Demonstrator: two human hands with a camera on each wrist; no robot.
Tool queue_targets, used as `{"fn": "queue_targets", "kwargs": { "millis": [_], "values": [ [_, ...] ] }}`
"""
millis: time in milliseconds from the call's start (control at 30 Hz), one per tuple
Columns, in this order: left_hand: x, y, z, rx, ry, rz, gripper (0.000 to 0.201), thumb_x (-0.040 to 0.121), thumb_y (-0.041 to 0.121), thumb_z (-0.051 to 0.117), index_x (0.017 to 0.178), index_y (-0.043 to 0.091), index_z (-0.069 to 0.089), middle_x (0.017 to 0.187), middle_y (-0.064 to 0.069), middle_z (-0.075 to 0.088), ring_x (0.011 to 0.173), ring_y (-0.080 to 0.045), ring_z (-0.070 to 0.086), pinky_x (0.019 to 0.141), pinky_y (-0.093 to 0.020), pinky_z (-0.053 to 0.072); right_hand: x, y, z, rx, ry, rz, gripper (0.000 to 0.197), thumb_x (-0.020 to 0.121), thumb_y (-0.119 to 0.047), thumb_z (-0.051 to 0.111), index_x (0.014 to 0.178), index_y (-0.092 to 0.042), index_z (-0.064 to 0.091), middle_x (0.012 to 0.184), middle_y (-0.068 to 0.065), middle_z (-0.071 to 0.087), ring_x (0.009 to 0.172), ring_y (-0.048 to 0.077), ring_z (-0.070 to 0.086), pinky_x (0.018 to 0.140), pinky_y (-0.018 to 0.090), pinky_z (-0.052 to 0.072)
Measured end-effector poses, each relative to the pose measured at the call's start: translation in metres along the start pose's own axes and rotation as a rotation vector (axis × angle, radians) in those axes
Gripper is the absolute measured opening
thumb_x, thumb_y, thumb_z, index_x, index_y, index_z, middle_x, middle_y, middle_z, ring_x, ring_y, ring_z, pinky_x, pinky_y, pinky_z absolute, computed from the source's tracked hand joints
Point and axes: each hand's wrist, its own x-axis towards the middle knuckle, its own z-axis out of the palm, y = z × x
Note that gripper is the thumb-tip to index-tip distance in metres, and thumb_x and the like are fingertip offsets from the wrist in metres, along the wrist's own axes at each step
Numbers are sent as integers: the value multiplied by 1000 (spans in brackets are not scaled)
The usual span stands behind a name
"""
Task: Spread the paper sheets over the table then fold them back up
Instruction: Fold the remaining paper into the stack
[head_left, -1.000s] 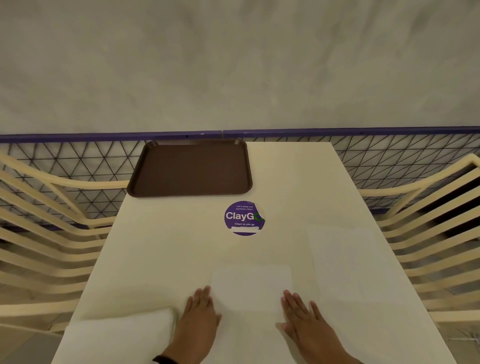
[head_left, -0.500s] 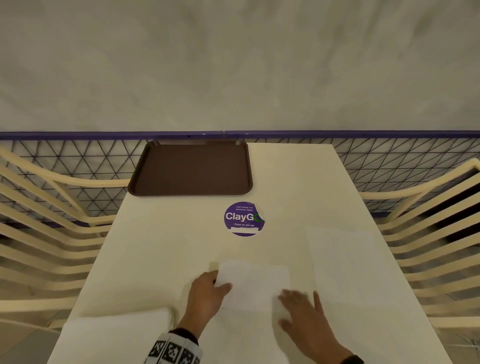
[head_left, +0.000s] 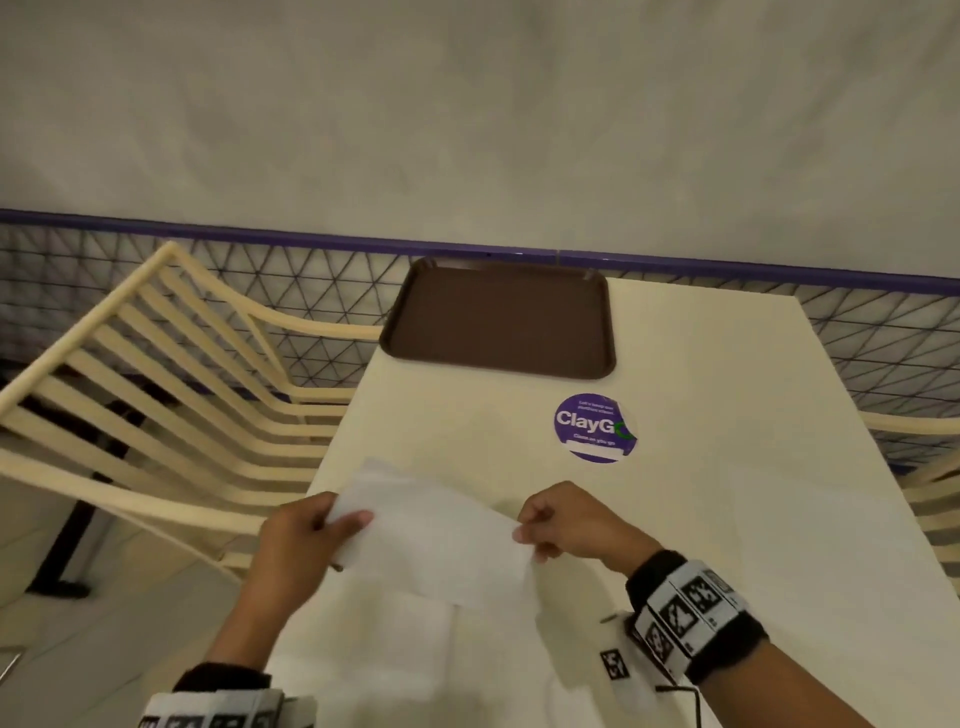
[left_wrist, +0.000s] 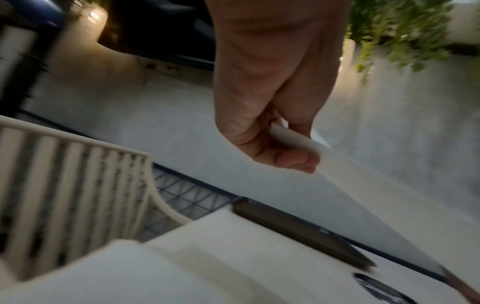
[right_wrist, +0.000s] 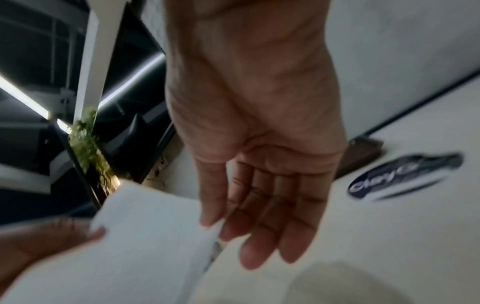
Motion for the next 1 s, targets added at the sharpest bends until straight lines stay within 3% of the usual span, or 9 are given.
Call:
{"fn": "queue_targets", "kwargs": {
  "millis": [133,233,333,467,600,667,800,900,1000],
  "values": [
    [-4,-56,-42,10,41,-179,21,84,19,68,65,9,66,55,-7,66,51,-24,59,53,-30,48,19,-21,47,137,-124,53,13,85,-16,66,74,-11,62,61,2,64,48,8,59,50,19,49],
    [-7,-86,-54,82,14,-313,32,84,24,68,72,-6,65,64,-20,63,53,-23,52,55,-31,37,32,-23,81,46,-99,59,14,85,-17,66,73,-13,62,63,1,64,44,5,56,47,17,47],
    [-10,-105,-53,133,-52,-410,34,83,27,68,60,5,56,58,-6,55,55,-20,47,53,-28,31,43,-15,106,-84,-31,86,22,84,-17,66,64,-17,58,60,-2,61,41,1,52,43,13,42],
    [-8,-126,-42,200,-77,-419,41,80,30,71,58,11,42,57,-3,48,54,-19,42,54,-29,28,47,-4,123,-273,76,91,32,82,-23,67,54,-25,50,57,-10,55,51,0,50,59,17,45],
    [-9,-129,-31,224,-58,-408,38,76,22,75,59,10,44,58,-2,49,57,-20,45,55,-30,30,41,4,126,-326,134,61,33,82,-27,66,57,-30,44,62,-14,49,56,0,44,54,16,36],
    [-7,-123,-31,205,-32,-427,27,70,13,80,75,8,54,73,-8,58,70,-26,53,63,-34,38,35,8,122,-326,140,27,33,84,-22,63,59,-32,43,64,-14,51,57,1,48,55,16,38],
    [11,-107,-20,330,14,-271,49,63,8,83,106,8,58,102,-19,60,96,-40,56,87,-50,45,13,19,87,-279,199,-24,20,86,-10,54,74,-26,53,68,-12,56,59,9,53,55,19,41],
    [27,-63,11,329,55,-64,39,72,10,77,107,11,60,109,-14,58,102,-37,54,91,-48,42,-13,40,46,-229,353,-17,26,85,-8,54,70,-29,53,68,-15,56,62,6,53,62,21,46],
    [42,-17,62,221,42,180,30,76,5,72,103,14,62,104,-4,56,99,-29,51,90,-41,41,-49,70,3,-184,568,26,40,83,-5,58,64,-38,47,70,-17,57,65,2,55,63,9,40]
  ]
}}
